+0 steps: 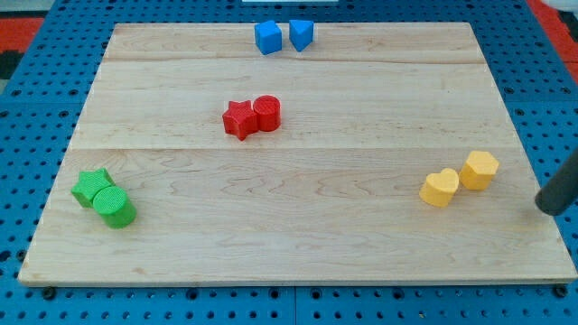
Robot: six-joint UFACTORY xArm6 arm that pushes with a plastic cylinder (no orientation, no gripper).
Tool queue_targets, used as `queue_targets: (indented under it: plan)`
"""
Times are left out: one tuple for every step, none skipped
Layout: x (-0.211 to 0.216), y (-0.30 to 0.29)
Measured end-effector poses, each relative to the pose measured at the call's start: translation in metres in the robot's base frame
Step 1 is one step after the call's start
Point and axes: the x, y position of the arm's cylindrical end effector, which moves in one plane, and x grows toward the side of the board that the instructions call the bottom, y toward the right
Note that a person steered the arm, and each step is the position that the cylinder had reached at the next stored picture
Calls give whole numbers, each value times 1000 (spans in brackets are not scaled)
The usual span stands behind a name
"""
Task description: Place the yellow blocks diagonal to the red circle
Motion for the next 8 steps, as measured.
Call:
queue_targets:
  plan:
    - [-31, 1]
    - [-36, -36]
    - [-44, -95]
    - [-51, -129]
    - [-74, -99]
    - [-101, -113]
    - [-98, -157]
    - [-70, -161]
